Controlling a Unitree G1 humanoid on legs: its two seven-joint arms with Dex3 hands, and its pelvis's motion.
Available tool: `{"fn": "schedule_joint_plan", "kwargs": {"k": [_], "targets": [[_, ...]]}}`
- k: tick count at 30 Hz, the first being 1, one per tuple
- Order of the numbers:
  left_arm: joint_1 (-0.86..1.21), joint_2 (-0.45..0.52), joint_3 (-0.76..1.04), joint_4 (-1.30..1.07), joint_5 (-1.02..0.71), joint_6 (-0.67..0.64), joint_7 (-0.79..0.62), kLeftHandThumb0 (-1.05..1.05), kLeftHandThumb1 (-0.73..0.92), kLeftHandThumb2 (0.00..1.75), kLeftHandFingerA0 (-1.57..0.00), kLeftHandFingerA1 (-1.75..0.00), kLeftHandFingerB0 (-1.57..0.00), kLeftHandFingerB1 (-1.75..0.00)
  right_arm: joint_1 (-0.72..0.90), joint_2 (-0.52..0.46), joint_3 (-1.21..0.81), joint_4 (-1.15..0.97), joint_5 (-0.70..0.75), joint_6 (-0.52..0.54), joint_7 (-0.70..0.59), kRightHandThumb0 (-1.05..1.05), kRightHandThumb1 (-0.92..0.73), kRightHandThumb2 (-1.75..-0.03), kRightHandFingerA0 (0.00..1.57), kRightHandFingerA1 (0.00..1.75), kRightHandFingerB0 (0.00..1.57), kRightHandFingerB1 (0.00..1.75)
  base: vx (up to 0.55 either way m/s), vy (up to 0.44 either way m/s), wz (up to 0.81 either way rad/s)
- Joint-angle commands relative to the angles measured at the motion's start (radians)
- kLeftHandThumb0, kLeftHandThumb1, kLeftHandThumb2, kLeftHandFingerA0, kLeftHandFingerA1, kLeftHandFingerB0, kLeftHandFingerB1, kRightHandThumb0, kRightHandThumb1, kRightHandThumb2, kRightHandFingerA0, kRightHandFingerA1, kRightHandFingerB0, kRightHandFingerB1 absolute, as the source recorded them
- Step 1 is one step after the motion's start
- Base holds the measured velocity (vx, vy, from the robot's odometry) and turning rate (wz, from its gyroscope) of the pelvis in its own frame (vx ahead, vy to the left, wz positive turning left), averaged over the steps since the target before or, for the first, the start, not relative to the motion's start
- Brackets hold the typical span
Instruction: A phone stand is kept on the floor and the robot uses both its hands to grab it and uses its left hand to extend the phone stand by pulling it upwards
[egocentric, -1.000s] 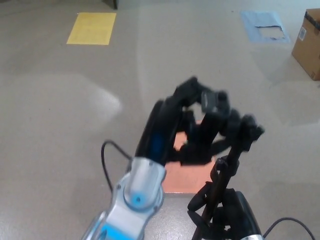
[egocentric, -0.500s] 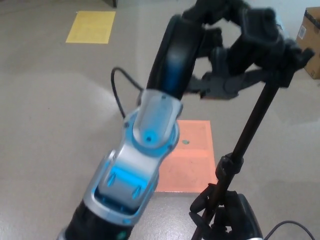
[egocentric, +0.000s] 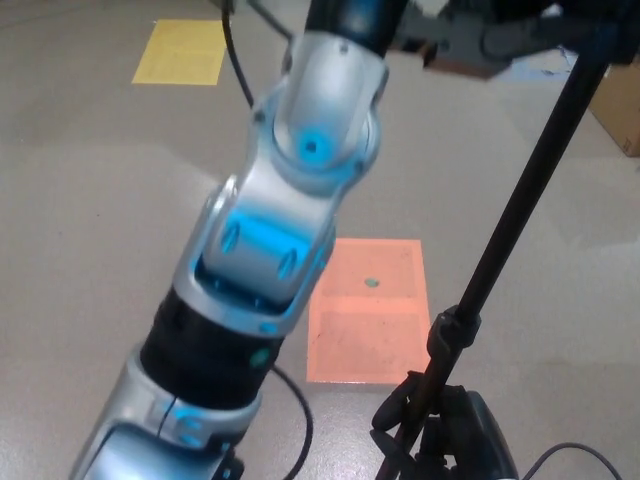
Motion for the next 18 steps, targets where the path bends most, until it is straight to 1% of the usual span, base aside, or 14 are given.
{"fn": "schedule_joint_plan", "kwargs": {"k": [1, 3, 4, 6, 7, 8, 9, 10, 11, 12, 14, 16, 17, 18], "targets": [[-0.534, -0.013, 0.242, 0.061, -0.102, -0.11, 0.141, -0.15, 0.48, 0.73, -0.99, -1.75, -0.81, -1.75, 0.074, -0.049, 0.042, 0.086, -0.061, -0.01, -0.037, -0.39, -0.6, -0.64, 1.09, 1.75, 0.98, 1.75, 0.0, 0.0, 0.0], [-0.543, -0.014, 0.246, 0.068, -0.105, -0.116, 0.144, -0.15, 0.48, 0.74, -0.97, -1.75, -0.81, -1.75, 0.077, -0.048, 0.039, 0.085, -0.054, -0.009, -0.036, -0.38, -0.6, -0.64, 1.09, 1.75, 0.98, 1.75, 0.0, 0.0, 0.0], [-0.554, -0.016, 0.253, 0.07, -0.113, -0.115, 0.145, -0.17, 0.37, 0.9, -1.3, -1.41, -1.11, -1.33, 0.073, -0.049, 0.041, 0.094, -0.057, -0.018, -0.043, -0.38, -0.63, -0.59, 1.1, 1.75, 0.99, 1.75, 0.0, 0.0, 0.0], [-0.564, -0.018, 0.26, 0.073, -0.124, -0.115, 0.142, -0.14, 0.37, 0.9, -1.31, -1.41, -1.11, -1.32, 0.071, -0.046, 0.042, 0.099, -0.055, -0.016, -0.046, -0.39, -0.64, -0.59, 1.09, 1.75, 0.99, 1.75, 0.0, 0.0, 0.0], [-0.567, -0.019, 0.263, 0.075, -0.127, -0.115, 0.141, -0.14, 0.37, 0.9, -1.31, -1.41, -1.11, -1.32, 0.071, -0.044, 0.042, 0.1, -0.054, -0.013, -0.046, -0.39, -0.64, -0.59, 1.09, 1.75, 0.99, 1.75, 0.0, 0.0, 0.0], [-0.578, -0.017, 0.268, 0.077, -0.127, -0.105, 0.143, -0.11, 0.45, 0.78, -1.02, -1.74, -0.88, -1.75, 0.075, -0.043, 0.038, 0.097, -0.043, -0.006, -0.033, -0.4, -0.61, -0.64, 1.09, 1.75, 0.97, 1.75, 0.0, 0.0, 0.0], [-0.58, -0.016, 0.27, 0.077, -0.126, -0.103, 0.142, -0.14, 0.37, 0.9, -1.32, -1.41, -1.12, -1.32, 0.075, -0.042, 0.038, 0.097, -0.04, -0.004, -0.03, -0.39, -0.61, -0.64, 1.07, 1.75, 0.97, 1.75, 0.0, 0.0, 0.0], [-0.58, -0.016, 0.272, 0.076, -0.126, -0.101, 0.14, -0.14, 0.37, 0.9, -1.32, -1.41, -1.12, -1.32, 0.075, -0.041, 0.038, 0.097, -0.038, -0.004, -0.028, -0.39, -0.61, -0.64, 1.07, 1.75, 0.97, 1.75, 0.0, 0.0, 0.0], [-0.576, -0.014, 0.27, 0.076, -0.12, -0.102, 0.139, -0.14, 0.47, 0.72, -1.02, -1.73, -0.85, -1.75, 0.075, -0.039, 0.039, 0.098, -0.037, -0.004, -0.029, -0.38, -0.61, -0.64, 1.07, 1.75, 0.97, 1.75, 0.0, 0.0, 0.0], [-0.576, -0.014, 0.27, 0.076, -0.12, -0.102, 0.139, -0.14, 0.47, 0.72, -1.02, -1.73, -0.85, -1.75, 0.075, -0.039, 0.039, 0.098, -0.037, -0.004, -0.029, -0.38, -0.61, -0.64, 1.07, 1.75, 0.97, 1.75, 0.0, 0.0, 0.0], [-0.553, -0.011, 0.259, 0.06, -0.099, -0.096, 0.137, -0.13, 0.45, 0.74, -0.99, -1.75, -0.8, -1.75, 0.08, -0.039, 0.043, 0.098, -0.039, -0.016, -0.034, -0.37, -0.61, -0.64, 1.08, 1.75, 0.97, 1.75, 0.0, 0.0, 0.0], [-0.535, -0.008, 0.249, 0.051, -0.077, -0.1, 0.138, -0.15, 0.45, 0.75, -0.98, -1.75, -0.81, -1.75, 0.082, -0.037, 0.041, 0.095, -0.031, -0.011, -0.027, -0.37, -0.61, -0.64, 1.07, 1.75, 0.96, 1.75, 0.0, 0.0, 0.0], [-0.513, -0.014, 0.251, 0.034, -0.09, -0.097, 0.123, -0.13, 0.43, 0.82, -0.96, -1.75, -0.81, -1.75, 0.083, -0.037, 0.04, 0.096, -0.026, -0.012, -0.021, -0.37, -0.64, -0.6, 1.07, 1.75, 0.97, 1.75, 0.0, 0.0, 0.0], [-0.486, -0.027, 0.26, 0.011, -0.122, -0.091, 0.1, -0.13, 0.43, 0.82, -0.96, -1.75, -0.81, -1.75, 0.083, -0.039, 0.04, 0.096, -0.021, -0.016, -0.014, -0.37, -0.64, -0.6, 1.07, 1.75, 0.97, 1.75, 0.0, 0.0, 0.0]]}}
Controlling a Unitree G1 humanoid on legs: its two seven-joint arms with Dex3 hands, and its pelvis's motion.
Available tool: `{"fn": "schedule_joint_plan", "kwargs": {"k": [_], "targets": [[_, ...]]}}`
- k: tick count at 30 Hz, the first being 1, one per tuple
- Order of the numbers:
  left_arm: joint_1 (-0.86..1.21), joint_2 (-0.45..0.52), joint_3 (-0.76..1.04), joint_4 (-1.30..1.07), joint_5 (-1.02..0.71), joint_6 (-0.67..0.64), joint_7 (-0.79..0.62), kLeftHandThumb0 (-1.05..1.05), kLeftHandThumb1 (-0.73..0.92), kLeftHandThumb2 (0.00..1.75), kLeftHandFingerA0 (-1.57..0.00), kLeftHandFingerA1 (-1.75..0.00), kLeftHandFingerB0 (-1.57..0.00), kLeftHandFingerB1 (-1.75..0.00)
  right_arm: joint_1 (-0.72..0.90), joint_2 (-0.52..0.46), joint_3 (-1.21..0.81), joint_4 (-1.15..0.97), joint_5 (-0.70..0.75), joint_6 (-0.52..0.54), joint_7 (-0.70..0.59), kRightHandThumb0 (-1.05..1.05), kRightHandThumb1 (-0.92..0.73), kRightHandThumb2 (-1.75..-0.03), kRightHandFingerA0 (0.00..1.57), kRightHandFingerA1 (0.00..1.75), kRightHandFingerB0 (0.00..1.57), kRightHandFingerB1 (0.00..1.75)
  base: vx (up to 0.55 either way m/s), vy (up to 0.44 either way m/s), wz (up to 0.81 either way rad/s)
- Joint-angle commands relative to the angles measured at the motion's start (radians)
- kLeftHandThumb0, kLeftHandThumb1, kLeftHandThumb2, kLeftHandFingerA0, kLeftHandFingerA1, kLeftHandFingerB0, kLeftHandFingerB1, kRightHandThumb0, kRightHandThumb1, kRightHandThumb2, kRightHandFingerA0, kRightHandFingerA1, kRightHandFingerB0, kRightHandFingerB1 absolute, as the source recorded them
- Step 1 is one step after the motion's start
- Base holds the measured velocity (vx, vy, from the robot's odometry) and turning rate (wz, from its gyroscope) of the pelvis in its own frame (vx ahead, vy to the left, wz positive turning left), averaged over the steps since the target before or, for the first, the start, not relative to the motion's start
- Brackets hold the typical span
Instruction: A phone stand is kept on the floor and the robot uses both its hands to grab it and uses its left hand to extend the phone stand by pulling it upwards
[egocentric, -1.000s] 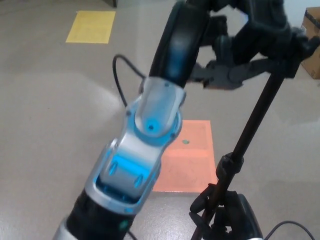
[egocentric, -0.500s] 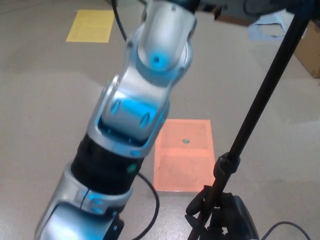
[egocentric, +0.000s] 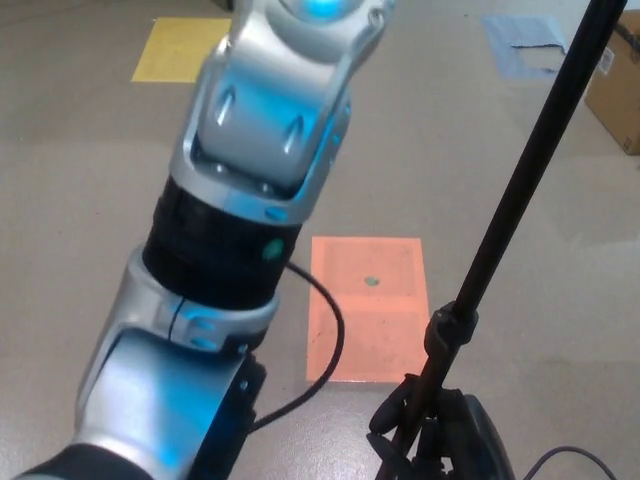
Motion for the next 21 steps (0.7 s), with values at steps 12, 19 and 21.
{"fn": "schedule_joint_plan", "kwargs": {"k": [12, 19, 21], "targets": [[-0.131, -0.049, 0.131, -0.146, -0.037, -0.11, 0.078, -0.14, 0.44, 0.78, -0.96, -1.75, -0.75, -1.75, 0.057, -0.054, 0.023, 0.058, -0.022, 0.019, 0.013, -0.38, -0.65, -0.59, 1.08, 1.75, 0.96, 1.75, 0.0, 0.0, 0.0], [0.039, -0.067, 0.094, -0.27, -0.042, -0.081, 0.059, -0.16, 0.49, 0.73, -0.95, -1.75, -0.77, -1.75, 0.059, -0.054, 0.026, 0.06, -0.021, 0.026, 0.019, -0.39, -0.62, -0.64, 1.07, 1.75, 0.96, 1.75, 0.0, 0.0, 0.0], [0.102, -0.074, 0.075, -0.316, -0.026, -0.053, 0.069, -0.16, 0.48, 0.71, -0.95, -1.75, -0.75, -1.75, 0.056, -0.055, 0.026, 0.061, -0.024, 0.024, 0.015, -0.39, -0.62, -0.64, 1.06, 1.75, 0.96, 1.75, 0.0, 0.0, 0.0]]}}
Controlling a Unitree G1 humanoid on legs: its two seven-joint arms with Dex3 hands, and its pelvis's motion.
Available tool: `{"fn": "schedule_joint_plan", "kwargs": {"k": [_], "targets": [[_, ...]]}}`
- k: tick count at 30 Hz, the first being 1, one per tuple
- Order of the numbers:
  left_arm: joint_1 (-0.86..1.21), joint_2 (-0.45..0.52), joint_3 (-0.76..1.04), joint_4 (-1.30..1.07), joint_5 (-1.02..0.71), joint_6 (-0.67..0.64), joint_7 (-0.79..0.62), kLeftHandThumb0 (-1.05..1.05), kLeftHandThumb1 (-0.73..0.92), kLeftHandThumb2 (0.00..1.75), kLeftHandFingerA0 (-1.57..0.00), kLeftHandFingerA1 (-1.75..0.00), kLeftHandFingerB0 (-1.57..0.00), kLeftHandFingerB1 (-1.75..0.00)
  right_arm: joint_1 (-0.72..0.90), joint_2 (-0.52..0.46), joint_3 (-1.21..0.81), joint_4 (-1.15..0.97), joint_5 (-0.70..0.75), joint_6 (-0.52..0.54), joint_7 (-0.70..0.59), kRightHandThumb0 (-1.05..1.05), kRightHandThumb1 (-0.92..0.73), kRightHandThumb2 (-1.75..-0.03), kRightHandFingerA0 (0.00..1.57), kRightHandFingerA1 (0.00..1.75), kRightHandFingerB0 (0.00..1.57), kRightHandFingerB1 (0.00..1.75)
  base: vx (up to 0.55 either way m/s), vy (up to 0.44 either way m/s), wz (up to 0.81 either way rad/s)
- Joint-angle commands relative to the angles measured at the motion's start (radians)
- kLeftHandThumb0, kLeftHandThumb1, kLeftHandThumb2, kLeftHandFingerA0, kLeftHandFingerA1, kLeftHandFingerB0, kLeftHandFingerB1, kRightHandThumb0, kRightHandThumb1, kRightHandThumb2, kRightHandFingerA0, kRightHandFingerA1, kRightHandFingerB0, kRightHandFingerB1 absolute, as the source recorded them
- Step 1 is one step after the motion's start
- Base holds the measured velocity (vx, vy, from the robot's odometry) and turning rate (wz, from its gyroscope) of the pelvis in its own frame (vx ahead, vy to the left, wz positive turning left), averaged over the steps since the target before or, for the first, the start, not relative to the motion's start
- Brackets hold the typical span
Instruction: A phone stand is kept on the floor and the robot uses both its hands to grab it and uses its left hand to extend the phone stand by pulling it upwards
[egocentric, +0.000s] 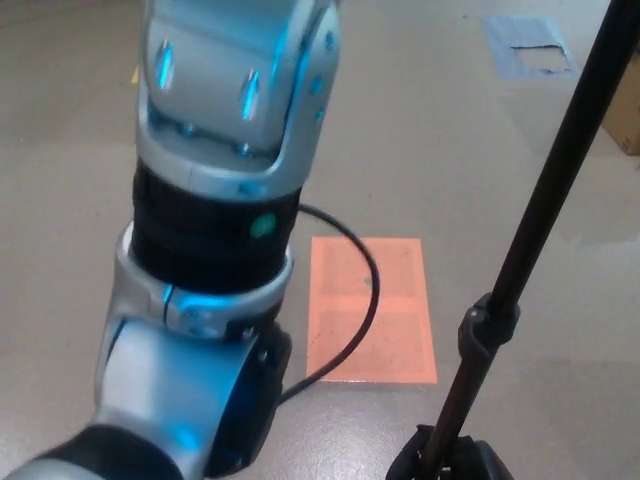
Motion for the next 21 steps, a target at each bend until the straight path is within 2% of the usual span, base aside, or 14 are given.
{"fn": "schedule_joint_plan", "kwargs": {"k": [1, 2, 4, 5, 6, 7, 8, 9, 15, 21], "targets": [[0.125, -0.019, -0.028, -0.104, 0.022, -0.002, 0.04, -0.16, 0.48, 0.71, -0.95, -1.75, -0.75, -1.75, 0.002, -0.018, 0.002, 0.003, -0.018, 0.017, 0.003, -0.39, -0.62, -0.64, 1.06, 1.75, 0.96, 1.75, 0.0, 0.0, 0.0], [0.189, -0.03, -0.038, -0.136, 0.016, 0.002, 0.04, -0.18, 0.38, 0.86, -1.28, -1.43, -1.09, -1.34, 0.003, -0.021, -0.004, 0.001, -0.011, 0.009, 0.005, -0.38, -0.62, -0.64, 1.06, 1.75, 0.96, 1.75, 0.0, 0.0, 0.0], [0.305, -0.038, -0.06, -0.187, 0.012, 0.005, 0.03, -0.14, 0.38, 0.87, -1.28, -1.44, -1.08, -1.35, -0.001, -0.022, -0.001, -0.002, -0.022, 0.011, -0.015, -0.39, -0.61, -0.64, 1.09, 1.75, 0.98, 1.75, 0.0, 0.0, 0.0], [0.334, -0.042, -0.068, -0.2, 0.018, 0.013, 0.035, -0.12, 0.46, 0.74, -0.97, -1.75, -0.82, -1.75, 0.003, -0.026, -0.001, -0.006, -0.023, 0.009, -0.014, -0.39, -0.61, -0.64, 1.09, 1.75, 0.98, 1.75, 0.0, 0.0, 0.0], [0.378, -0.048, -0.08, -0.219, 0.027, 0.025, 0.043, -0.12, 0.46, 0.74, -0.97, -1.75, -0.82, -1.75, 0.009, -0.032, 0.0, -0.013, -0.025, 0.006, -0.013, -0.39, -0.61, -0.64, 1.09, 1.75, 0.98, 1.75, 0.0, 0.0, 0.0], [0.413, -0.054, -0.081, -0.231, 0.004, 0.019, 0.033, -0.14, 0.4, 0.86, -1.33, -1.5, -1.11, -1.39, 0.007, -0.034, -0.002, -0.013, -0.022, 0.001, -0.009, -0.39, -0.65, -0.6, 1.11, 1.75, 0.98, 1.75, 0.0, 0.0, 0.0], [0.43, -0.056, -0.083, -0.237, -0.007, 0.017, 0.029, -0.14, 0.4, 0.86, -1.33, -1.5, -1.11, -1.39, 0.007, -0.035, -0.003, -0.013, -0.02, -0.002, -0.008, -0.39, -0.65, -0.6, 1.11, 1.75, 0.98, 1.75, 0.0, 0.0, 0.0], [0.543, -0.068, -0.103, -0.254, -0.033, -0.016, 0.023, -0.06, 0.51, 0.73, -0.98, -1.75, -0.77, -1.75, 0.016, -0.046, 0.002, -0.024, -0.033, -0.002, -0.016, -0.38, -0.65, -0.59, 1.1, 1.75, 0.99, 1.75, 0.0, 0.0, 0.0], [0.895, -0.026, -0.223, -0.279, -0.013, -0.125, 0.028, -0.07, 0.59, 0.66, -0.94, -1.75, -0.75, -1.75, 0.032, -0.047, -0.006, -0.037, -0.022, -0.001, -0.007, -0.38, -0.65, -0.6, 1.12, 1.75, 0.99, 1.75, 0.0, 0.0, 0.0], [1.092, -0.018, -0.289, -0.259, -0.047, -0.188, 0.037, -0.09, 0.63, 0.62, -0.87, -1.75, -0.68, -1.75, 0.027, -0.051, -0.008, -0.055, -0.025, 0.01, 0.005, -0.4, -0.62, -0.65, 1.08, 1.75, 0.97, 1.75, 0.0, 0.0, 0.0]]}}
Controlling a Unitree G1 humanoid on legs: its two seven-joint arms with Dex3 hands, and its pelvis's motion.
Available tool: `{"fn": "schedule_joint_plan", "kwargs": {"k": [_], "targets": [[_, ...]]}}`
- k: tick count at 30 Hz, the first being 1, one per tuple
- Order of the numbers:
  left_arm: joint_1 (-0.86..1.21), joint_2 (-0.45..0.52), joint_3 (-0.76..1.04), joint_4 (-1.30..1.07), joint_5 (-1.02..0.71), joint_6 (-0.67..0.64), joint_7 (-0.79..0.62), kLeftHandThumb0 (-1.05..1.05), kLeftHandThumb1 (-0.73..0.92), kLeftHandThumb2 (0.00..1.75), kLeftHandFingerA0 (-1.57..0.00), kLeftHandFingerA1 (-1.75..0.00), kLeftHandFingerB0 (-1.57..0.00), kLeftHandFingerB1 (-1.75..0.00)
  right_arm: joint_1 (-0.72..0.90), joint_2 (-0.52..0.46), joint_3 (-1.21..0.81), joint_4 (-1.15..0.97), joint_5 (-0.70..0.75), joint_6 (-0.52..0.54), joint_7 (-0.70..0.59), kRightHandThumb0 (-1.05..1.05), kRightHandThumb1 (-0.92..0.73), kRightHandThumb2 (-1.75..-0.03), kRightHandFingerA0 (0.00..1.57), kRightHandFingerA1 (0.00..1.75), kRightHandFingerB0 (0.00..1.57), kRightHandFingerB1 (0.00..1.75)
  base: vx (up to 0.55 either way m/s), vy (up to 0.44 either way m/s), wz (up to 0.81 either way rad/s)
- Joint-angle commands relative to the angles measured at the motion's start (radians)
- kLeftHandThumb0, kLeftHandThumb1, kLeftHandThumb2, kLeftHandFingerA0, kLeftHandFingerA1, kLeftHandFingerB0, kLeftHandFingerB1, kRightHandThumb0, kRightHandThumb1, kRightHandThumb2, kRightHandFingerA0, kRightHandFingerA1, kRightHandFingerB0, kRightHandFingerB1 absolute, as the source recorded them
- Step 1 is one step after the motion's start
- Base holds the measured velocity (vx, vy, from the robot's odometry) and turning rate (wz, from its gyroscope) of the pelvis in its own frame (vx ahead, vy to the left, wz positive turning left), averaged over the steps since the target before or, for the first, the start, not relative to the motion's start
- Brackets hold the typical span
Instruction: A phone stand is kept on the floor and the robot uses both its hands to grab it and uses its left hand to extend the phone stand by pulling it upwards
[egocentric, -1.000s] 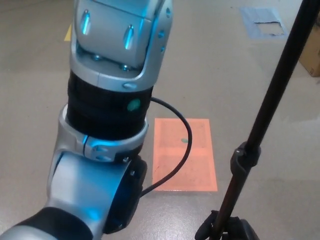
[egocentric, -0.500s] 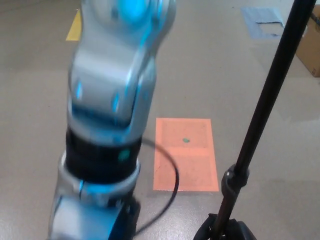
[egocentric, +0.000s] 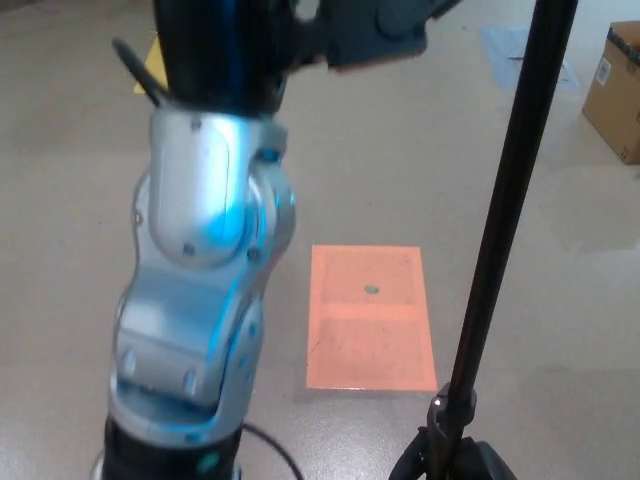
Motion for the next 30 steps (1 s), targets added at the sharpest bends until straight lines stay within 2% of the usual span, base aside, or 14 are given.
{"fn": "schedule_joint_plan", "kwargs": {"k": [1, 2, 11, 12, 13, 14, 15, 16, 18, 19, 21, 22, 30], "targets": [[0.531, 0.0, -0.136, 0.054, -0.031, -0.106, 0.02, -0.12, 0.63, 0.62, -0.88, -1.75, -0.67, -1.75, 0.018, -0.038, -0.012, -0.047, -0.006, 0.011, 0.013, -0.4, -0.63, -0.65, 1.07, 1.75, 0.96, 1.75, 0.0, 0.0, 0.0], [0.534, 0.0, -0.13, 0.077, -0.033, -0.136, 0.016, -0.09, 0.64, 0.61, -0.85, -1.75, -0.67, -1.75, 0.001, -0.038, -0.017, -0.049, 0.001, 0.019, 0.022, -0.38, -0.66, -0.6, 1.07, 1.75, 0.95, 1.75, 0.0, 0.0, 0.0], [0.637, 0.011, -0.139, 0.152, -0.026, -0.258, -0.006, -0.11, 0.68, 0.59, -0.8, -1.75, -0.59, -1.75, -0.034, -0.044, -0.026, -0.082, 0.004, 0.041, 0.044, -0.4, -0.66, -0.6, 1.09, 1.75, 0.97, 1.75, 0.0, 0.0, 0.0], [0.651, 0.018, -0.144, 0.155, -0.019, -0.272, -0.009, -0.21, 0.54, 0.8, -1.17, -1.48, -0.92, -1.35, -0.031, -0.047, -0.024, -0.09, 0.0, 0.041, 0.043, -0.4, -0.66, -0.6, 1.1, 1.75, 0.97, 1.75, 0.0, 0.0, 0.0], [0.664, 0.024, -0.148, 0.156, -0.013, -0.276, -0.01, -0.14, 0.67, 0.58, -0.81, -1.75, -0.59, -1.75, -0.03, -0.051, -0.025, -0.1, -0.001, 0.043, 0.045, -0.4, -0.67, -0.6, 1.09, 1.75, 0.96, 1.75, 0.0, 0.0, 0.0], [0.679, 0.027, -0.151, 0.157, -0.009, -0.28, -0.011, -0.14, 0.67, 0.58, -0.81, -1.75, -0.59, -1.75, -0.028, -0.054, -0.027, -0.112, 0.0, 0.046, 0.05, -0.4, -0.67, -0.6, 1.09, 1.75, 0.96, 1.75, 0.0, 0.0, 0.0], [0.697, 0.031, -0.161, 0.151, -0.008, -0.287, -0.01, -0.22, 0.52, 0.82, -1.18, -1.46, -0.94, -1.34, -0.016, -0.059, -0.029, -0.126, 0.002, 0.046, 0.055, -0.4, -0.67, -0.6, 1.09, 1.75, 0.96, 1.75, 0.0, 0.0, 0.0], [0.708, 0.034, -0.165, 0.153, -0.009, -0.301, -0.01, -0.13, 0.67, 0.59, -0.82, -1.75, -0.6, -1.75, -0.011, -0.062, -0.033, -0.137, 0.007, 0.048, 0.062, -0.4, -0.67, -0.6, 1.08, 1.75, 0.95, 1.75, 0.0, 0.0, 0.0], [0.735, 0.044, -0.169, 0.158, -0.024, -0.324, -0.017, -0.13, 0.68, 0.59, -0.8, -1.75, -0.6, -1.75, 0.005, -0.066, -0.042, -0.168, 0.021, 0.051, 0.08, -0.39, -0.67, -0.6, 1.07, 1.75, 0.95, 1.75, 0.0, 0.0, 0.0], [0.753, 0.045, -0.169, 0.153, -0.04, -0.32, -0.022, -0.23, 0.54, 0.8, -1.15, -1.48, -0.94, -1.37, 0.017, -0.071, -0.049, -0.195, 0.034, 0.056, 0.097, -0.39, -0.67, -0.6, 1.05, 1.75, 0.93, 1.75, 0.0, 0.0, 0.0], [0.767, 0.049, -0.167, 0.148, -0.056, -0.315, -0.022, -0.23, 0.54, 0.8, -1.14, -1.47, -0.93, -1.36, 0.024, -0.077, -0.052, -0.214, 0.037, 0.048, 0.106, -0.39, -0.68, -0.6, 1.05, 1.75, 0.91, 1.75, 0.0, 0.0, 0.0], [0.772, 0.052, -0.165, 0.149, -0.056, -0.319, -0.02, -0.15, 0.66, 0.58, -0.79, -1.75, -0.59, -1.75, 0.026, -0.08, -0.054, -0.221, 0.037, 0.041, 0.105, -0.39, -0.67, -0.6, 1.05, 1.75, 0.92, 1.75, 0.0, 0.0, 0.0], [0.789, 0.076, -0.138, 0.153, -0.059, -0.344, -0.014, -0.16, 0.65, 0.58, -0.82, -1.75, -0.62, -1.75, 0.061, -0.12, -0.06, -0.302, 0.012, 0.025, 0.109, -0.43, -0.69, -0.6, 1.05, 1.75, 0.9, 1.75, 0.0, 0.0, 0.0]]}}
